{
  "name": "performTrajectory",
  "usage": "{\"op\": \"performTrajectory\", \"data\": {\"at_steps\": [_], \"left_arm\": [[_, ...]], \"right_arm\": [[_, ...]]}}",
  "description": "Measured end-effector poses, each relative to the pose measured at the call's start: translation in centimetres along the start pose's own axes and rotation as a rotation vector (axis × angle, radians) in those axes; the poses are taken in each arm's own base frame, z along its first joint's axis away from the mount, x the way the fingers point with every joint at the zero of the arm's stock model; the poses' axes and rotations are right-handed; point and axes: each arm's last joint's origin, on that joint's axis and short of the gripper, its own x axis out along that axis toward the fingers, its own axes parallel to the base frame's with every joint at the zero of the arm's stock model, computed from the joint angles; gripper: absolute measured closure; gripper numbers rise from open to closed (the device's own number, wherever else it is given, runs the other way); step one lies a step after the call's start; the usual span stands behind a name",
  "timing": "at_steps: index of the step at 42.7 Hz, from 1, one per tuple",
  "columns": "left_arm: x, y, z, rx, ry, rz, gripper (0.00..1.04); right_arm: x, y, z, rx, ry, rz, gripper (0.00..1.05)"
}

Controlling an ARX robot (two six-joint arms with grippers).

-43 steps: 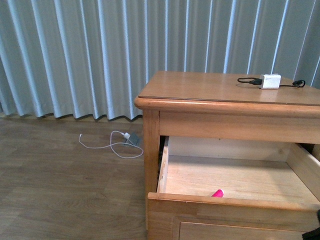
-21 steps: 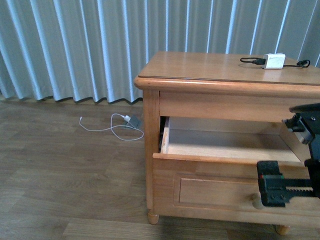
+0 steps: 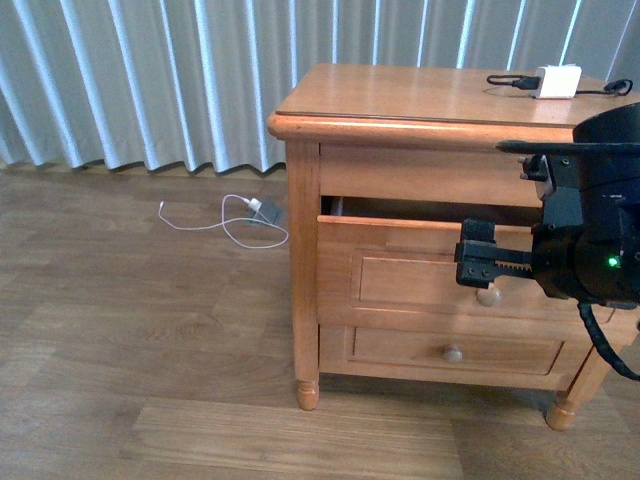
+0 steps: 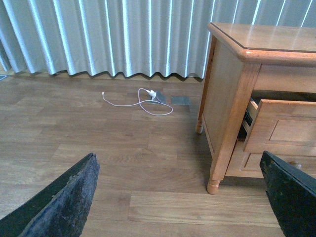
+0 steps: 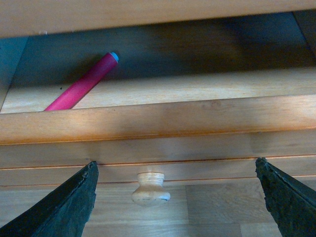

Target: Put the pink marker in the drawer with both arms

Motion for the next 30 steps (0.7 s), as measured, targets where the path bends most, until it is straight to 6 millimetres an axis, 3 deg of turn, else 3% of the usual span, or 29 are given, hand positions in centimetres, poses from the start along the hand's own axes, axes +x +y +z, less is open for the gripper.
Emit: {"op": "performTrajectory", "data": {"at_steps": [21, 30], "left_arm": [[0.0, 0.0, 0.0, 0.000, 0.000, 0.000, 0.06], [0.0, 0.0, 0.0, 0.000, 0.000, 0.000, 0.06]], "right_arm": [[4.2, 0.6, 0.9, 0.057, -0.156, -0.040, 0.09], [4.5, 0.6, 0.9, 0.060, -0.165, -0.046, 0.09]]}}
